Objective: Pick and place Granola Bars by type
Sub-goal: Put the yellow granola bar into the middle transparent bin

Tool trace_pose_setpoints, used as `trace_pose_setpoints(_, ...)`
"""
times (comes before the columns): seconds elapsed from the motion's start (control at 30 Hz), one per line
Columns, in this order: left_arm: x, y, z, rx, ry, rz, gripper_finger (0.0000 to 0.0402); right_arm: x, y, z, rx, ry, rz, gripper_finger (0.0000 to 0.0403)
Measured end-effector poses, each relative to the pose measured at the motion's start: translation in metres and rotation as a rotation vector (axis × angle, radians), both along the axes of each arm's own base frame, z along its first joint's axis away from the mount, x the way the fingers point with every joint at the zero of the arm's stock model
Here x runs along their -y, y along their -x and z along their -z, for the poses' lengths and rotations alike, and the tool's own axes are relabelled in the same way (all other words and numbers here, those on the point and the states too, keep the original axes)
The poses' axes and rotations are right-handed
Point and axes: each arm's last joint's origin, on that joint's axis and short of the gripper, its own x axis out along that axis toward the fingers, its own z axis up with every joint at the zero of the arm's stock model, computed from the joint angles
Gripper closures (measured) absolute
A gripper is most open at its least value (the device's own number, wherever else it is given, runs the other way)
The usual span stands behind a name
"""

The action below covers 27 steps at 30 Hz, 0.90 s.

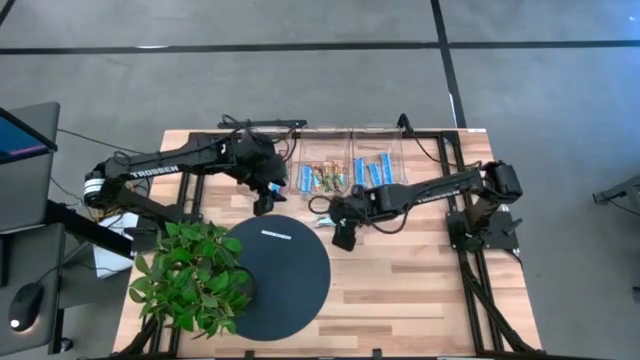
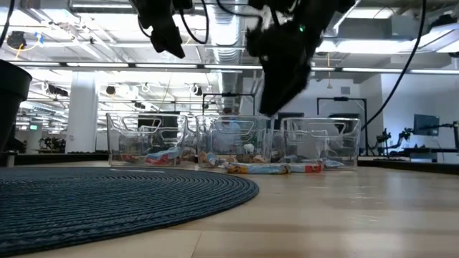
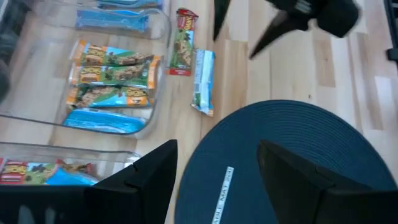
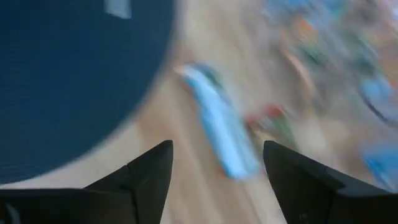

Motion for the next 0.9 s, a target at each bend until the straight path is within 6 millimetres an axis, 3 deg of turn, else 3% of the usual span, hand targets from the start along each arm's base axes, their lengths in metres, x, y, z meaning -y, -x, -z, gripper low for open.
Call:
trace_pose_setpoints(0.2,0.012,-0.002,0.0,-0.003,0.026,0.016,0.0187,-0.003,-0.008,-0.003,0.058,0.057,-0.229,0.0188)
trace_pose_setpoints(0.37,0.023,-0.004,0.0,-0.01,0.021,0.008,0.0187,-0.005,-0.018,0.018,0.016,0.059,-0.367,0.0228)
trace_pose_setpoints(0.67,0.042,-0.002,-0.004,-0.01,-0.045,-0.036,0.0187,0.011,-0.029,0.062,-0.092,0.038,-0.254,0.0269)
trace_pose_setpoints(0.9,0.045,0.0,-0.005,-0.01,-0.054,-0.065,0.0187,0.012,-0.032,0.063,-0.071,0.055,-0.267,0.0257)
